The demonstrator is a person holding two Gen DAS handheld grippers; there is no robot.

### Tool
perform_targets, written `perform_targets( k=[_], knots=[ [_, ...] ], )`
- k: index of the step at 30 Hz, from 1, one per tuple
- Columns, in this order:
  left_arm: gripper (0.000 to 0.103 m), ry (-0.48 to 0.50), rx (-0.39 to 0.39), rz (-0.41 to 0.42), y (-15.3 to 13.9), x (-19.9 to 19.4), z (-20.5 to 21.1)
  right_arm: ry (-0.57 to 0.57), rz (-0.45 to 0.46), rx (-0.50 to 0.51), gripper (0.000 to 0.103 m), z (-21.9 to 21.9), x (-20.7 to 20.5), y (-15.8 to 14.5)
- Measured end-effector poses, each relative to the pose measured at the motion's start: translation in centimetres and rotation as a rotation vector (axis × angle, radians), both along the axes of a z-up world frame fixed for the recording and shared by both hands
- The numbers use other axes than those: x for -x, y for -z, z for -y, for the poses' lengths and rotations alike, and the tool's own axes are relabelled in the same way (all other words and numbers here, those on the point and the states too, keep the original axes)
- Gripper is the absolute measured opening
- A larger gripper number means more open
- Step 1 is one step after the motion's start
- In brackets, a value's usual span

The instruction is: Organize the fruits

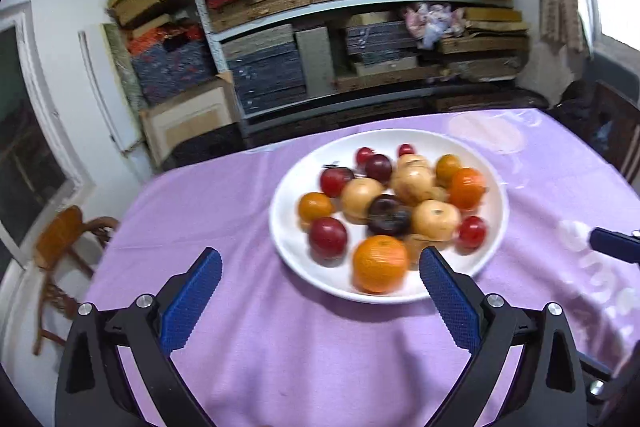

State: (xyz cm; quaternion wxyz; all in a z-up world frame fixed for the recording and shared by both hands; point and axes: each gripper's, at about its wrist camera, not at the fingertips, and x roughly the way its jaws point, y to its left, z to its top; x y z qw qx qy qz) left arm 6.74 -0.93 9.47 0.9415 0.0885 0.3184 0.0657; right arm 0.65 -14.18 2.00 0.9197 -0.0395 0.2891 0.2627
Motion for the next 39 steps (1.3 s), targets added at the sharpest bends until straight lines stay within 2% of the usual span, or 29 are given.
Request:
perform_targets(
  k=[2,5,11,14,18,25,33,39],
  knots=[
    [0.100,0.021,0.002,-0.008,0.2,0.3,0.6,0.004,-0.002,-0.014,0.099,0.3,0.0,-0.2],
    [0.100,0.080,0.057,-0.028,0.4,0.7,1.1,0.006,-0.011,-0.029,0.099,0.7,0.1,-0.2],
    [0.100,0.101,0.124,-0.063,0.8,0.7,1.3,0.017,-0.024,-0.053,0.099,1.3,0.2,-0.1],
    [0.100,0.085,0.119,-0.062,0.9,0.8,1.3,0.025,-0.027,-0.062,0.099,1.5,0.2,-0.1],
    [0.100,0.023,0.063,-0.038,1.0,1.4,1.5,0.035,-0.035,-0.075,0.099,1.8,0.0,-0.1],
    [0.100,0.058,0.184,-0.066,0.6,1.3,0.1,0.049,-0.047,-0.094,0.099,2.3,-0.2,-0.2],
    [0.100,0.027,0.127,-0.036,0.7,1.8,0.5,0.056,-0.049,-0.102,0.099,2.6,-0.2,-0.1],
    [0.100,0.039,0.128,-0.048,0.4,1.9,0.7,0.060,-0.055,-0.107,0.099,2.7,-0.3,-0.2]
  ],
)
